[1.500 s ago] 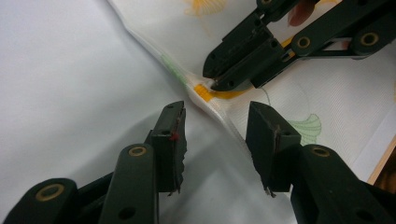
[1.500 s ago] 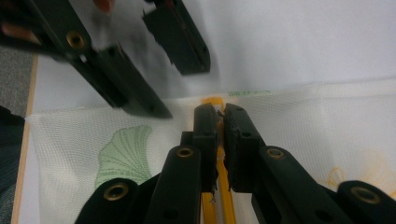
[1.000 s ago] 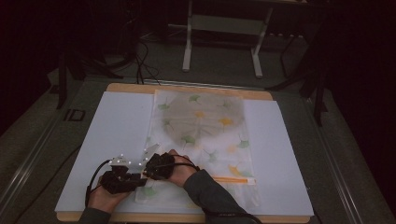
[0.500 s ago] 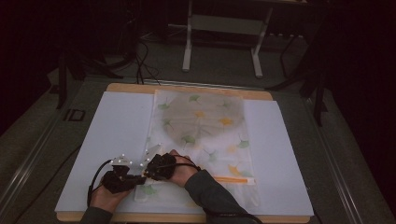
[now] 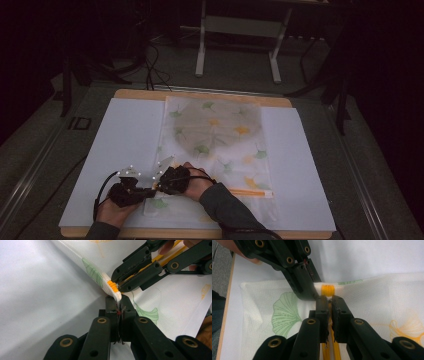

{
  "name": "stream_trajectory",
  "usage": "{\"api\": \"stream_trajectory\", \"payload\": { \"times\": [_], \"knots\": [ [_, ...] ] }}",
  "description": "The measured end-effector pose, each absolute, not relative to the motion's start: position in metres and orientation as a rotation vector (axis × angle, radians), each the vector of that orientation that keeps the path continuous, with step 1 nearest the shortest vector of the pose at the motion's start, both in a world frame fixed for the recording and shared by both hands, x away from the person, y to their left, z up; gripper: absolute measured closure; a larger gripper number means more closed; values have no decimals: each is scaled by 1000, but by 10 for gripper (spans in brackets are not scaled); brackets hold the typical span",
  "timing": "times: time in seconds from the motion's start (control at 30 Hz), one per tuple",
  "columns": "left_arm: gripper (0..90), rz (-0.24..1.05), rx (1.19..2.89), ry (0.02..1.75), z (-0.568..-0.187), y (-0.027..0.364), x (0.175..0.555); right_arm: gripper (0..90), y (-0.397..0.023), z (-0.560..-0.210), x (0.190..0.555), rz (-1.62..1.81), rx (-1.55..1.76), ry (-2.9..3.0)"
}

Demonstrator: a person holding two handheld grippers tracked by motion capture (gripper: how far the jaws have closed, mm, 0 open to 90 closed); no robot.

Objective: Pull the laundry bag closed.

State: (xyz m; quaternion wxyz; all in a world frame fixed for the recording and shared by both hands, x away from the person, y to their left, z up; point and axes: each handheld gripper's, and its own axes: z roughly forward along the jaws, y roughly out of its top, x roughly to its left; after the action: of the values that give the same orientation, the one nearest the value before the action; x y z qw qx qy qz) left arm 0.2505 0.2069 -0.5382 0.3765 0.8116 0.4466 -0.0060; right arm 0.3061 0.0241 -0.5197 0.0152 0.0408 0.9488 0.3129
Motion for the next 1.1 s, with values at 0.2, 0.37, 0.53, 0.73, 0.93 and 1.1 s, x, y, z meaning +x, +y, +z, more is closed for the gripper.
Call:
{"api": "stream_trajectory", "payload": {
  "times": [0.2, 0.37, 0.53, 0.73, 0.93, 1.1],
  "knots": [
    [880, -19, 2071, 1139, -538, 208, 250, 846, 24, -522, 305, 936, 107, 2951],
    [881, -21, 2058, 1140, -537, 209, 250, 846, 23, -523, 305, 935, 113, 2953],
    [881, -21, 2050, 1136, -536, 210, 249, 846, 21, -523, 306, 929, 109, 2954],
    [881, -16, 2048, 1131, -535, 211, 249, 846, 19, -523, 305, 926, 111, 2954],
    [881, -11, 2041, 1125, -534, 211, 248, 847, 16, -523, 305, 916, 104, 2948],
    [882, -13, 2035, 1123, -534, 212, 248, 847, 14, -522, 304, 905, 97, 2945]
  ]
}}
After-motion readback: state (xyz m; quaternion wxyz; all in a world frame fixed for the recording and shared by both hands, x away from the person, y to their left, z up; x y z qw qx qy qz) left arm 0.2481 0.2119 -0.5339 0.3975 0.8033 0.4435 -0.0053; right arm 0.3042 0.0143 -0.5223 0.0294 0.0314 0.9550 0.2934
